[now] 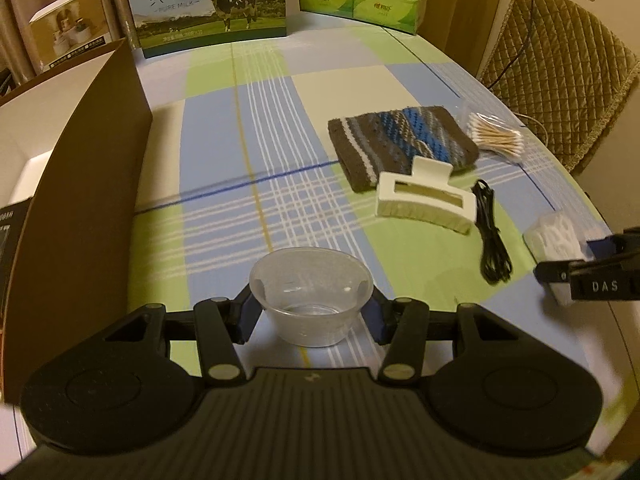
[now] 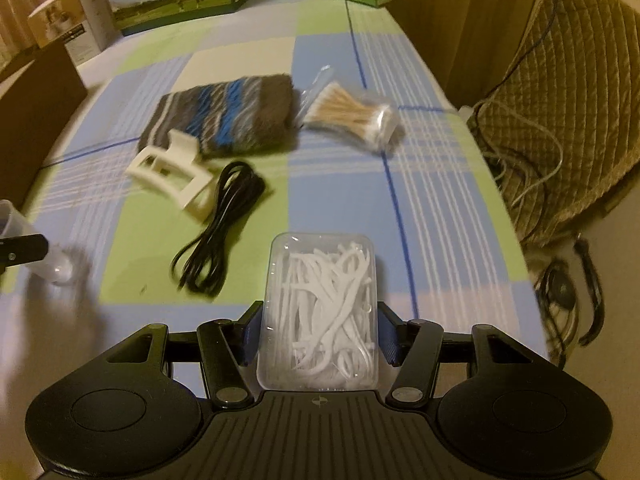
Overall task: Organize objects
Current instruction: 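Carry the cup with the left tool while the right tool carries the floss box to the cardboard box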
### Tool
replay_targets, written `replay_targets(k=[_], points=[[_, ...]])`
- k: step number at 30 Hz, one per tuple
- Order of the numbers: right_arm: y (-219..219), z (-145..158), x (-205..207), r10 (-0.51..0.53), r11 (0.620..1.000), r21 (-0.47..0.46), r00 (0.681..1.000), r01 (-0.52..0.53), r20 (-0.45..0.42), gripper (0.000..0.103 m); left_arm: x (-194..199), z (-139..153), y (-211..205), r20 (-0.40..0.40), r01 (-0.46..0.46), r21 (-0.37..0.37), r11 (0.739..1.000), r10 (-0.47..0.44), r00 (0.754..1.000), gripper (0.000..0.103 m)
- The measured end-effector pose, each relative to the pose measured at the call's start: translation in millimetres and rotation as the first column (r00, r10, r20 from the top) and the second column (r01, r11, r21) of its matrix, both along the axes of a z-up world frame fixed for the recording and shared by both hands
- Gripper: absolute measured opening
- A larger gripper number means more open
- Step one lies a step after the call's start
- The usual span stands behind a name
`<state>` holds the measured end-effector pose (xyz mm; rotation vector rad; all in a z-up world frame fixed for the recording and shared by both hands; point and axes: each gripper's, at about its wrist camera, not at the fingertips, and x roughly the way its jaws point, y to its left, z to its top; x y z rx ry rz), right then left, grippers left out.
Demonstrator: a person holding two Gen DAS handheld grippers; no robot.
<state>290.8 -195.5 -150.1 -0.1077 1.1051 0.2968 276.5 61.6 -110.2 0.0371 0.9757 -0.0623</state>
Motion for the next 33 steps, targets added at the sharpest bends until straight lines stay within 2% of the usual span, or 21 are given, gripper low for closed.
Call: replay_targets(k=[7, 16, 24, 33], points=[[-10.9, 9.9, -24.7, -0.007, 0.997, 0.082, 0.998, 0.012, -0.060, 0.054, -30.0, 15.6, 0.2, 0.020, 0.000, -0.035, 0.999, 0.000, 1.000, 0.048], [8.3, 45.1, -48.2, 0.087, 0.982, 0.171, 0.996, -0.081, -0.028, 0.054, -61.1, 45.8, 10.9, 0.076, -0.017, -0.056, 0.998, 0.021, 0.997, 0.048], [57.2, 78.6, -56.3, 0.212, 0.945, 0.243, 0.976, -0.217, 0.045, 0.054, -82.7, 79.7, 34.7, 0.148, -0.050, -0.070, 0.996, 0.060, 0.987, 0.048], [147.6, 103.0, -63.4, 0.387, 0.862, 0.306, 0.914, -0.404, 0.120, 0.054, -103.5, 110.7, 88.8, 0.196, -0.141, -0.066, 0.988, 0.151, 0.969, 0.048]])
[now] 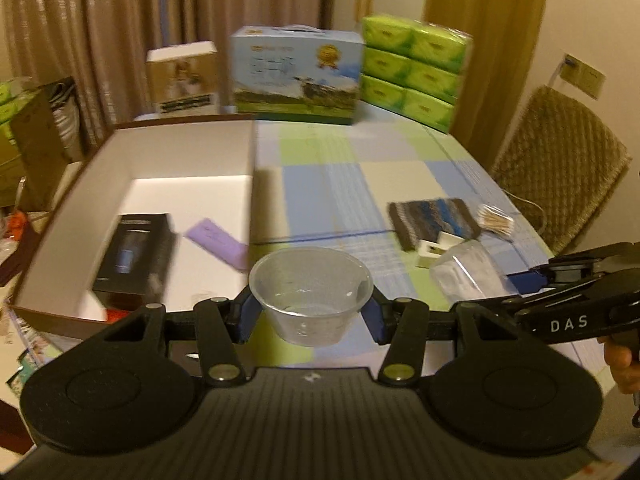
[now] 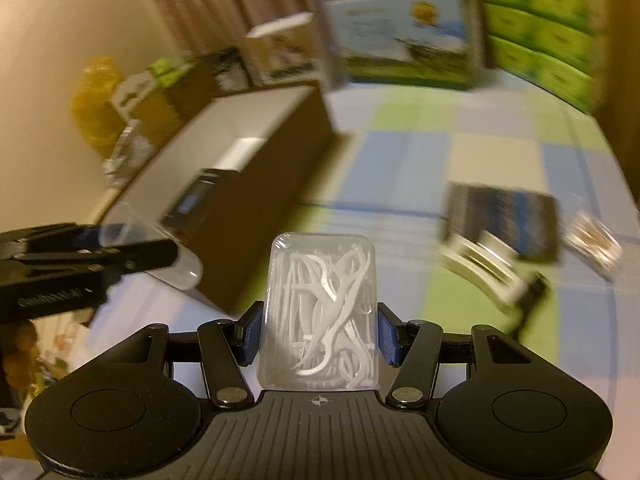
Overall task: Organize objects
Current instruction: 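Carry the cup with the left tool while the right tool carries the floss box to the cardboard box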
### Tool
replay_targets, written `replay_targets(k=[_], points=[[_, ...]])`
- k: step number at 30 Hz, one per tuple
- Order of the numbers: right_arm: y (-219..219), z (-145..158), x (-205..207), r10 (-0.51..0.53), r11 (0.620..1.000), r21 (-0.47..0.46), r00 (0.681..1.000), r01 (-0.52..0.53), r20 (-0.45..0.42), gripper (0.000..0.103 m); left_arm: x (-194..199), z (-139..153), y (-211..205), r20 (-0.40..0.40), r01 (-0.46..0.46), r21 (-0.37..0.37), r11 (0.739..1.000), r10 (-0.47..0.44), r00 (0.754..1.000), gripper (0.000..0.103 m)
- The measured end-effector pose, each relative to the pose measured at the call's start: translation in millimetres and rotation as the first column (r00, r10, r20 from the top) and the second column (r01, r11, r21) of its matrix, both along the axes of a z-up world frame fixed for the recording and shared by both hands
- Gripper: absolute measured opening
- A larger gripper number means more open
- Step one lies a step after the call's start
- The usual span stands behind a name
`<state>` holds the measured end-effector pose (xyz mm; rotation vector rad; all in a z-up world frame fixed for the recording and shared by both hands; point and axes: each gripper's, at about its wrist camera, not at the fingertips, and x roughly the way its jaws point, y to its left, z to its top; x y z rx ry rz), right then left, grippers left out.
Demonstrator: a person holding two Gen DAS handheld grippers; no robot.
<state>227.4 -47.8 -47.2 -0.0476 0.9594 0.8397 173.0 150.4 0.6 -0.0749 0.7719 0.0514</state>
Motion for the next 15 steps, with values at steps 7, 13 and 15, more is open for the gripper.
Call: replay_targets(k=[7, 13, 15], points=[[81.2, 15.4, -4.5, 0.117, 0.990, 0.070, 0.992, -0.120, 0.037, 0.054, -6.6, 9.7, 57.5, 0.011, -0.079, 0.015, 0.997, 0.078, 0.997, 0.048], [140.3, 18.1, 2.1, 0.154, 0.984, 0.075, 0.986, -0.159, 0.066, 0.054, 1.6, 16.0, 102.5, 0.026, -0.102, 0.048, 0.994, 0.101, 0.995, 0.048], [157.4, 17.5, 6.8, 0.157, 0.984, 0.074, 0.985, -0.162, 0.068, 0.054, 6.1, 16.3, 116.6, 0.028, -0.107, 0.060, 0.992, 0.106, 0.994, 0.048]])
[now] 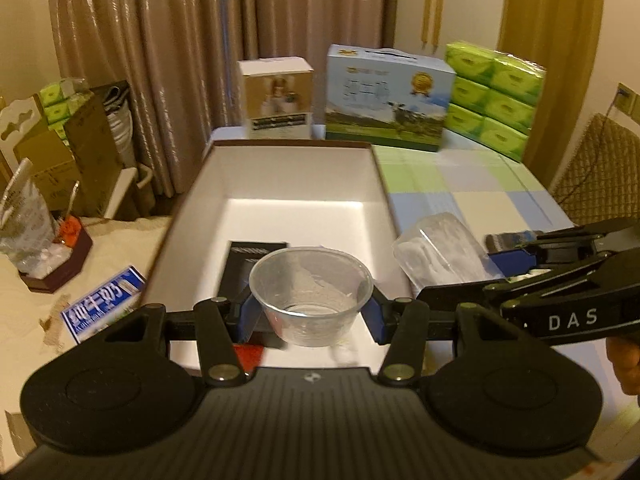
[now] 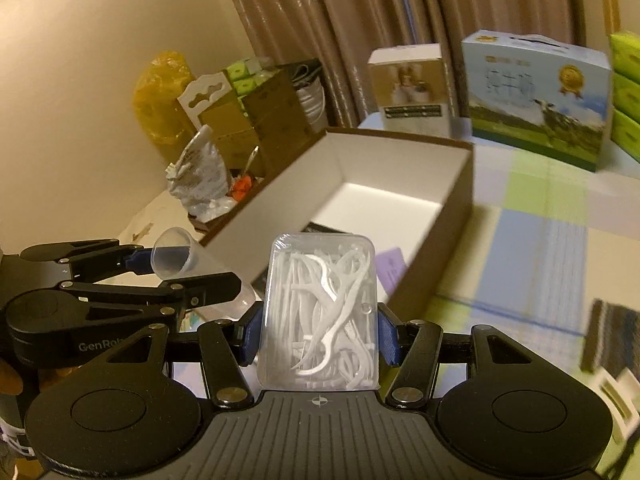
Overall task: Organize objects
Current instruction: 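Carry the cup with the left tool while the right tool carries the floss box to the cardboard box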
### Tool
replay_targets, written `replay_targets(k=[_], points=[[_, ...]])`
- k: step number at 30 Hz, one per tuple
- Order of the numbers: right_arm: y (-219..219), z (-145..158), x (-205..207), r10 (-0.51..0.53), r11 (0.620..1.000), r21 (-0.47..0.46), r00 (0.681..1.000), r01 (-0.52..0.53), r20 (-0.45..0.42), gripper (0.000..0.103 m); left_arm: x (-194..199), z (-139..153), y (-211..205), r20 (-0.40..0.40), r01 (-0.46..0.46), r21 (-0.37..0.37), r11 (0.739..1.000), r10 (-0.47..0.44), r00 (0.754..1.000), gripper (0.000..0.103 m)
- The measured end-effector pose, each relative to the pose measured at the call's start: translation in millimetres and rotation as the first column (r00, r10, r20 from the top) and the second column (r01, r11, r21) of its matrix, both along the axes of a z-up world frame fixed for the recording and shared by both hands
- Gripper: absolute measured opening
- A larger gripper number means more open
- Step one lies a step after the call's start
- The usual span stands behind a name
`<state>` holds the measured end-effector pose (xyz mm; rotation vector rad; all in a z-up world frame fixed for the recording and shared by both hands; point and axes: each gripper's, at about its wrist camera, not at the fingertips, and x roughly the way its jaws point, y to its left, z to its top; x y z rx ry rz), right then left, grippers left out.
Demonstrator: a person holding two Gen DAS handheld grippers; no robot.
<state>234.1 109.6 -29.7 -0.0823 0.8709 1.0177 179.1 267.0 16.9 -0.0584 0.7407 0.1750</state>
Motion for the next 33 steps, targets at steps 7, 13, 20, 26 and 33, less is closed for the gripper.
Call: replay_targets(k=[7, 13, 20, 26, 33], points=[[42.5, -8.0, 16.4, -0.025, 0.999, -0.030, 1.000, 0.025, 0.003, 0.054, 20.1, -7.0, 46.3, -0.023, -0.004, 0.021, 1.000, 0.004, 1.000, 0.048], [68.3, -23.6, 34.8, -0.050, 0.996, -0.078, 0.999, 0.051, 0.022, 0.054, 45.4, -15.4, 74.3, -0.043, 0.016, 0.020, 1.000, -0.015, 0.999, 0.048], [93.1, -43.1, 75.6, -0.094, 0.986, -0.133, 0.994, 0.100, 0.055, 0.054, 92.1, -27.7, 98.1, -0.066, 0.051, 0.014, 0.999, -0.050, 0.997, 0.048], [109.7, -52.6, 111.3, -0.106, 0.981, -0.153, 0.991, 0.117, 0.082, 0.054, 141.2, -38.5, 107.4, -0.090, 0.100, 0.031, 0.995, -0.097, 0.991, 0.048], [120.7, -65.5, 138.4, -0.090, 0.973, -0.200, 0.988, 0.115, 0.129, 0.054, 188.8, -52.6, 112.9, -0.132, 0.137, 0.042, 0.990, -0.130, 0.983, 0.048]])
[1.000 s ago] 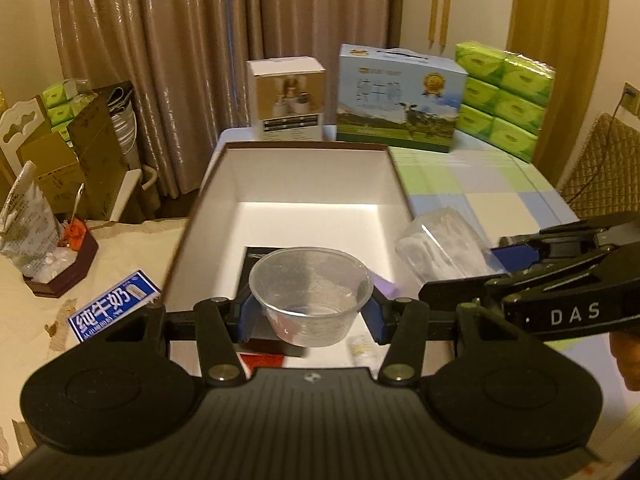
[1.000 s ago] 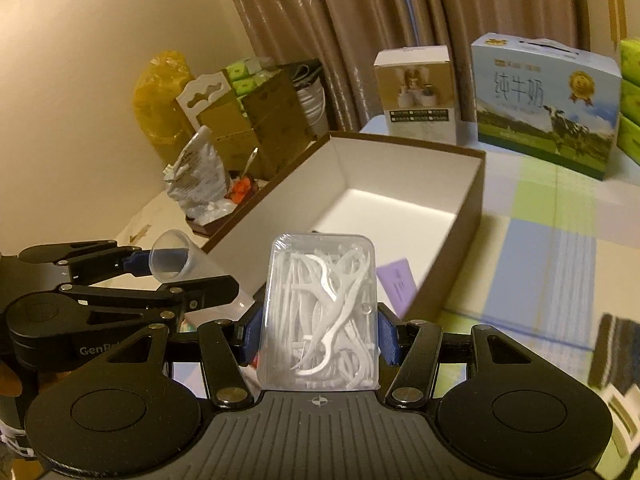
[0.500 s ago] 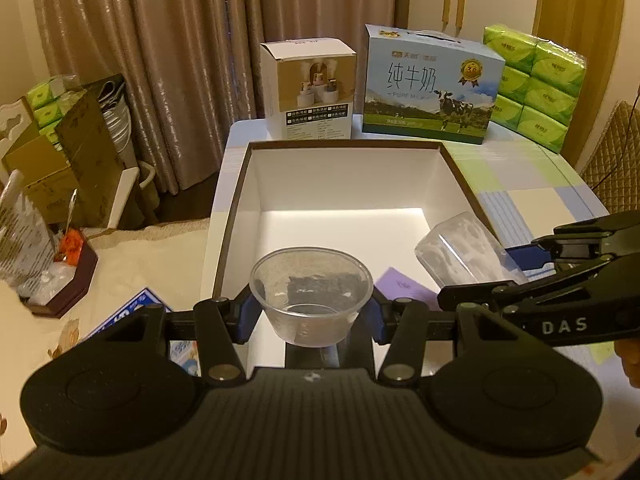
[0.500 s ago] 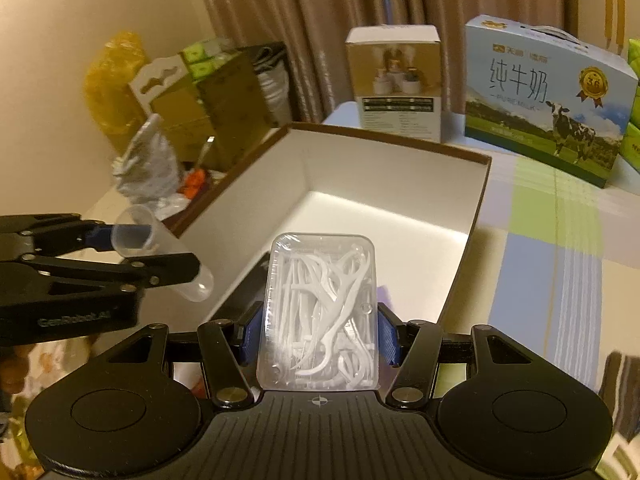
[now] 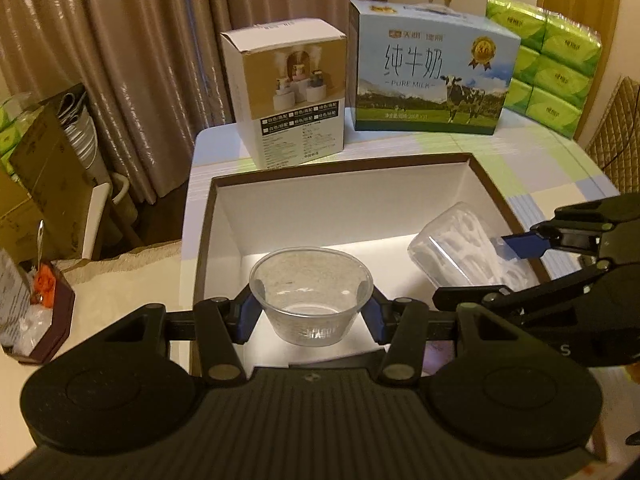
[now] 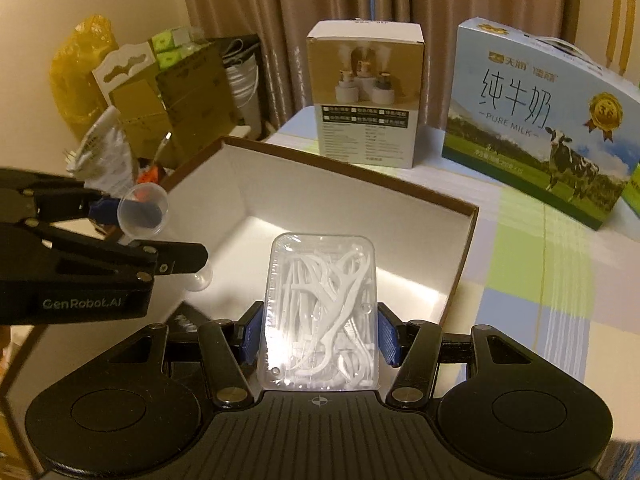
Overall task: Organize objects
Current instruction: 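Carry the cup with the left tool while the right tool carries the floss box to the cardboard box, then release the cup into the box with the left tool while the right tool releases the floss box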
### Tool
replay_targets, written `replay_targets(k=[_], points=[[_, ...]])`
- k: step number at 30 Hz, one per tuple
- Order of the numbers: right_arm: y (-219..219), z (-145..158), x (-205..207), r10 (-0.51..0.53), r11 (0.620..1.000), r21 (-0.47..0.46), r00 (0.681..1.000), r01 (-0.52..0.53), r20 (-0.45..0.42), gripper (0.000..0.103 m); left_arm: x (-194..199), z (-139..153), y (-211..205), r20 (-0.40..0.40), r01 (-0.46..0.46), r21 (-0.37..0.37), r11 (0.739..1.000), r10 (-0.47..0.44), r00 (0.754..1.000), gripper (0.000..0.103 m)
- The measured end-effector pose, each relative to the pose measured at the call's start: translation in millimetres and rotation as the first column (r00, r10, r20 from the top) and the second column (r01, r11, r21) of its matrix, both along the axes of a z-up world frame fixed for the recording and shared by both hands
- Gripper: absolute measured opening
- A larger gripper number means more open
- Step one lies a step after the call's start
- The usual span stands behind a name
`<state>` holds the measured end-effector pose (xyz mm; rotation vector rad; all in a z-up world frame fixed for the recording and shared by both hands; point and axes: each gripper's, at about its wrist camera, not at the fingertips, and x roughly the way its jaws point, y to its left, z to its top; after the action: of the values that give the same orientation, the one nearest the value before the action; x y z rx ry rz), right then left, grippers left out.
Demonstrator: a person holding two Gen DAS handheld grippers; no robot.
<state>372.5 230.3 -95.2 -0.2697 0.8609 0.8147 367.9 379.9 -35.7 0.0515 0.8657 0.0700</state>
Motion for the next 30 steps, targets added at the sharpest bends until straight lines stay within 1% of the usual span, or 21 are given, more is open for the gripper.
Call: replay_targets(k=[4, 13, 16, 18, 19, 22, 24, 28, 30], points=[[6.1, -8.6, 8.5, 0.022, 0.999, -0.040, 0.999, -0.021, 0.035, 0.054, 18.9, -10.9, -0.8, -0.026, 0.021, 0.023, 1.000, -0.020, 0.999, 0.048], [12.9, -15.5, 17.9, 0.046, 0.997, -0.064, 0.998, -0.043, 0.039, 0.054, 45.5, -26.9, -1.3, -0.058, 0.039, 0.037, 0.999, -0.037, 0.998, 0.048], [14.8, -16.5, 19.0, 0.050, 0.997, -0.069, 0.998, -0.047, 0.041, 0.054, 49.1, -28.3, -1.8, -0.057, 0.047, 0.044, 0.998, -0.044, 0.997, 0.052], [15.4, -16.9, 20.3, 0.049, 0.997, -0.069, 0.998, -0.046, 0.044, 0.054, 50.4, -28.6, -1.2, -0.058, 0.047, 0.049, 0.998, -0.044, 0.997, 0.059], [15.7, -17.1, 20.4, 0.050, 0.996, -0.071, 0.998, -0.047, 0.048, 0.054, 50.4, -28.5, -0.6, -0.057, 0.045, 0.050, 0.998, -0.042, 0.997, 0.061], [17.4, -18.2, 21.6, 0.052, 0.996, -0.077, 0.997, -0.048, 0.059, 0.054, 50.3, -28.2, 1.5, -0.056, 0.041, 0.052, 0.998, -0.038, 0.998, 0.062], [18.3, -19.2, 22.0, 0.053, 0.996, -0.080, 0.996, -0.048, 0.071, 0.054, 49.3, -27.9, 2.6, -0.057, 0.035, 0.052, 0.998, -0.032, 0.998, 0.066], [19.0, -21.4, 20.3, 0.062, 0.995, -0.089, 0.991, -0.052, 0.115, 0.054, 46.0, -27.2, 3.6, -0.059, 0.029, 0.056, 0.998, -0.026, 0.998, 0.067], [18.1, -21.2, 19.7, 0.069, 0.994, -0.087, 0.991, -0.059, 0.118, 0.055, 43.4, -26.8, 4.2, -0.062, 0.026, 0.053, 0.998, -0.023, 0.998, 0.070]])
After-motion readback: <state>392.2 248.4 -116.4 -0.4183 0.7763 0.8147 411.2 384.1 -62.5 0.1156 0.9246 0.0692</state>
